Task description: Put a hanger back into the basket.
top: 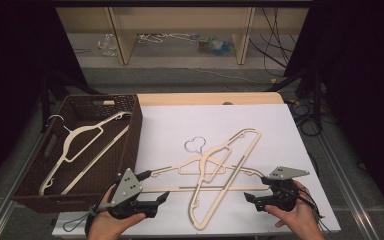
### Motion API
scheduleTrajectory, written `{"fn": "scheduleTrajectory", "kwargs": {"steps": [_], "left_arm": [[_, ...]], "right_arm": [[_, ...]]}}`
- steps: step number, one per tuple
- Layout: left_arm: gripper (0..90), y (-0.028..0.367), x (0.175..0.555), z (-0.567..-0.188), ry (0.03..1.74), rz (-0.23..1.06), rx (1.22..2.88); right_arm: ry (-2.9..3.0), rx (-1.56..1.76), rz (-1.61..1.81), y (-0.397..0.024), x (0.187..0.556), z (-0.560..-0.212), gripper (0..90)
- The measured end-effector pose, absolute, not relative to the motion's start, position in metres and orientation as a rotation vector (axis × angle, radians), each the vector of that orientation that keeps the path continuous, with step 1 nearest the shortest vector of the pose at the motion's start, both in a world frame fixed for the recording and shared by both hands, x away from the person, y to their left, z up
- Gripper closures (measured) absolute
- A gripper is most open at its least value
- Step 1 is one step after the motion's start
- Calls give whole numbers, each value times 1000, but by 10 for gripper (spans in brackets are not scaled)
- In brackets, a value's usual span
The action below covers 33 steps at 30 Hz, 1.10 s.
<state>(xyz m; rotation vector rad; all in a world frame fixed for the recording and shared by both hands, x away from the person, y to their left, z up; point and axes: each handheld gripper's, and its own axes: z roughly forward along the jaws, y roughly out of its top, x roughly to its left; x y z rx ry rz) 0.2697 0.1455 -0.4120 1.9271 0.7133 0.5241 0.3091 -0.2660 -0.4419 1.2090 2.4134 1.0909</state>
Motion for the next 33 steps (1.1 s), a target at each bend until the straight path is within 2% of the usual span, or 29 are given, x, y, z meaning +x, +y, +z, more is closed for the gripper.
{"fn": "scheduleTrajectory", "kwargs": {"steps": [7, 19, 33], "left_arm": [[213, 140, 261, -429, 662, 526, 1954], [211, 140, 261, -435, 684, 514, 1946], [217, 136, 259, -435, 643, 521, 1952]], "right_arm": [[2387, 1242, 1043, -234, 313, -442, 180], [2402, 1255, 854, -170, 323, -456, 188], [2470, 1243, 689, -157, 331, -476, 189]]}}
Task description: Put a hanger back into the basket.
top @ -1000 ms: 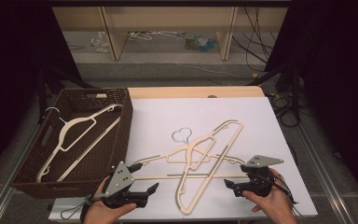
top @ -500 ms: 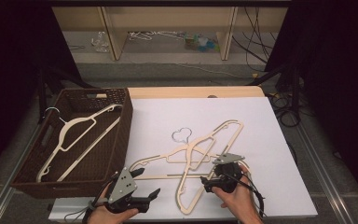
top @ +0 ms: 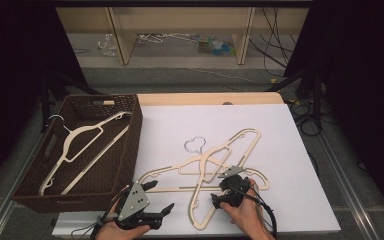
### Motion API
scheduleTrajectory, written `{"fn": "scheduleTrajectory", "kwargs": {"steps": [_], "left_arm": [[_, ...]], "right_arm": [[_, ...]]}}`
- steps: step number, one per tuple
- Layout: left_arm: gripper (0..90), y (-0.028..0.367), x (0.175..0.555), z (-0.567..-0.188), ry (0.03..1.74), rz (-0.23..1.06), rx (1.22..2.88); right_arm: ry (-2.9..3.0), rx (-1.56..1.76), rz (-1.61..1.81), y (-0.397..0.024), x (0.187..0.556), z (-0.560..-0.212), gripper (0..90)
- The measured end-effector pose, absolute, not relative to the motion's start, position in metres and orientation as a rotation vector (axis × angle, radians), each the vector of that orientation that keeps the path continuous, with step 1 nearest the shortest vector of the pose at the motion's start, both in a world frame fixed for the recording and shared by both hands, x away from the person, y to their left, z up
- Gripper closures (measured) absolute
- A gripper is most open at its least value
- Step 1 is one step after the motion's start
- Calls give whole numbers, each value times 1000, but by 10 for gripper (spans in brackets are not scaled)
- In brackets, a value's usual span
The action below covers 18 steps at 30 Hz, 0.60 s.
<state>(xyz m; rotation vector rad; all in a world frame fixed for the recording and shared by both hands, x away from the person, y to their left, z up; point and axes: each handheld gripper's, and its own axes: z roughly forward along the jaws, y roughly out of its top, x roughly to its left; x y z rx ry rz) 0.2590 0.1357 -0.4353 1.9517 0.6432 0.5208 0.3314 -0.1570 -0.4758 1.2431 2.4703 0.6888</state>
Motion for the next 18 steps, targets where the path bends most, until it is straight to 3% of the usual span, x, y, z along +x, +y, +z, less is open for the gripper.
{"fn": "scheduleTrajectory", "kwargs": {"steps": [6, 18], "left_arm": [[220, 136, 258, -435, 640, 523, 1954], [221, 134, 255, -435, 615, 520, 1971]], "right_arm": [[2474, 1233, 657, -164, 329, -475, 199], [2551, 1287, 634, -197, 313, -471, 320]]}}
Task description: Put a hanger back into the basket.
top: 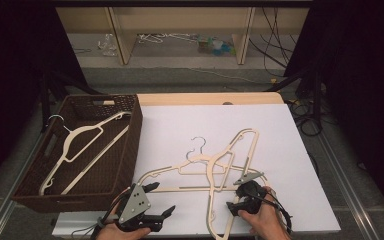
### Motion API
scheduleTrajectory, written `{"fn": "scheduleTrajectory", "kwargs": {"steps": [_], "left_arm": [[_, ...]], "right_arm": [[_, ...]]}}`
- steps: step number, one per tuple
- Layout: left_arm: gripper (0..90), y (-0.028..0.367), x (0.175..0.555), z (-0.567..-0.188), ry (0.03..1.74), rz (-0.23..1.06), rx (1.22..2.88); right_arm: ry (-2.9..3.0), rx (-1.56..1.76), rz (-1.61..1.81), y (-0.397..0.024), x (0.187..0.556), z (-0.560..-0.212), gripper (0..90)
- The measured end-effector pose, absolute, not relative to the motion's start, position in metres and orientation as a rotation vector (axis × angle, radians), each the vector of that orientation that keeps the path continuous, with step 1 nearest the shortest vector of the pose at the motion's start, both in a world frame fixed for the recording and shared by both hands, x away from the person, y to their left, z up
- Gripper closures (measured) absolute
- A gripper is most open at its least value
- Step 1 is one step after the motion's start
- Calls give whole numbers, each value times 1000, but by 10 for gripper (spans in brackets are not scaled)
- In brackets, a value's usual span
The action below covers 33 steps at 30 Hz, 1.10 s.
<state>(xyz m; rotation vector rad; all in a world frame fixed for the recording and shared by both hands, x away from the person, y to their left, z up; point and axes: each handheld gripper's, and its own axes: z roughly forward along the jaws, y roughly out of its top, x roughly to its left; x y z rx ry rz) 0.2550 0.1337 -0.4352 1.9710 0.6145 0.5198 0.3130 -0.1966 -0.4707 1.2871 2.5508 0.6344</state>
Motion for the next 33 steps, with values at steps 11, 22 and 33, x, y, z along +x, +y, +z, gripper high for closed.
{"fn": "scheduleTrajectory", "kwargs": {"steps": [11, 22, 33], "left_arm": [[222, 133, 254, -436, 606, 514, 1975], [228, 131, 254, -438, 590, 513, 2008], [230, 130, 255, -438, 590, 517, 1999]], "right_arm": [[2583, 1332, 664, -218, 318, -466, 483], [2574, 1402, 525, -205, 318, -466, 251], [2676, 1298, 389, -202, 329, -463, 323]]}}
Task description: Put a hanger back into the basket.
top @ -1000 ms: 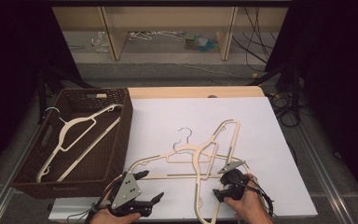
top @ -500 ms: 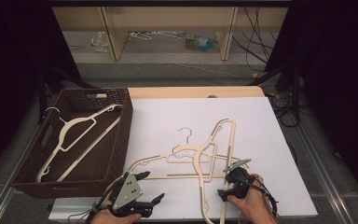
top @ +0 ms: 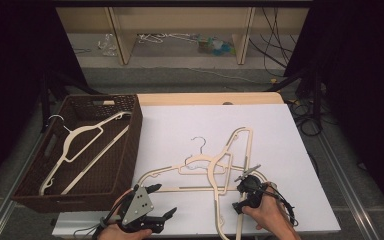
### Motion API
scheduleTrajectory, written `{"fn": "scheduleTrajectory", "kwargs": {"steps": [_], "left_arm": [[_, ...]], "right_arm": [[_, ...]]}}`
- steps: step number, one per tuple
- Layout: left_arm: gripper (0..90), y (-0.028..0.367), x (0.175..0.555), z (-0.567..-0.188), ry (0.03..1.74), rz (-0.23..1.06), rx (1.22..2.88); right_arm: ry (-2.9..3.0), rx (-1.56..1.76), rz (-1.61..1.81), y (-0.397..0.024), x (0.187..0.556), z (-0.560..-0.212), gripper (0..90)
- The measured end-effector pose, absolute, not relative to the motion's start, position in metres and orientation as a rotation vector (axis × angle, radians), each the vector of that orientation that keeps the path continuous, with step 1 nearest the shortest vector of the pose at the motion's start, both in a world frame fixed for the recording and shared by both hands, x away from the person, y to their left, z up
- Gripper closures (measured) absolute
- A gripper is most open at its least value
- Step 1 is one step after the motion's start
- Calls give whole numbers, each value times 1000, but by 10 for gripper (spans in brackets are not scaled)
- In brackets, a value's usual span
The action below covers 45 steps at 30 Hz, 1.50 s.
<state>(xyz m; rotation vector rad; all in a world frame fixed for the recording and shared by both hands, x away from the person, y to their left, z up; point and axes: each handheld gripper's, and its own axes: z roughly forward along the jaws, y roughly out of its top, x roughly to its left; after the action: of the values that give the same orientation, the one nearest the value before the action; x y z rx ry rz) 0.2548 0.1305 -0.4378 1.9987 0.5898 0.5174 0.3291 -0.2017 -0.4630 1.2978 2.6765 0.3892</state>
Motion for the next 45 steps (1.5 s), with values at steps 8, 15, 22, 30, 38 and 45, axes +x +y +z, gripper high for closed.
{"fn": "scheduleTrajectory", "kwargs": {"steps": [8, 15, 22, 30, 38, 45], "left_arm": [[231, 131, 255, -438, 592, 513, 2000], [233, 132, 255, -437, 594, 515, 1992], [235, 133, 256, -438, 597, 525, 1995], [237, 134, 258, -439, 596, 520, 1997], [244, 128, 269, -445, 564, 556, 2049], [272, 110, 291, -461, 440, 630, 2239]], "right_arm": [[2691, 1241, 440, -207, 329, -462, 471], [2686, 1242, 465, -216, 332, -460, 629], [2677, 1244, 519, -224, 333, -461, 715], [2698, 1220, 632, -238, 337, -462, 795], [2741, 1144, 653, -240, 337, -458, 796], [2725, 1057, 671, -235, 337, -439, 796]]}}
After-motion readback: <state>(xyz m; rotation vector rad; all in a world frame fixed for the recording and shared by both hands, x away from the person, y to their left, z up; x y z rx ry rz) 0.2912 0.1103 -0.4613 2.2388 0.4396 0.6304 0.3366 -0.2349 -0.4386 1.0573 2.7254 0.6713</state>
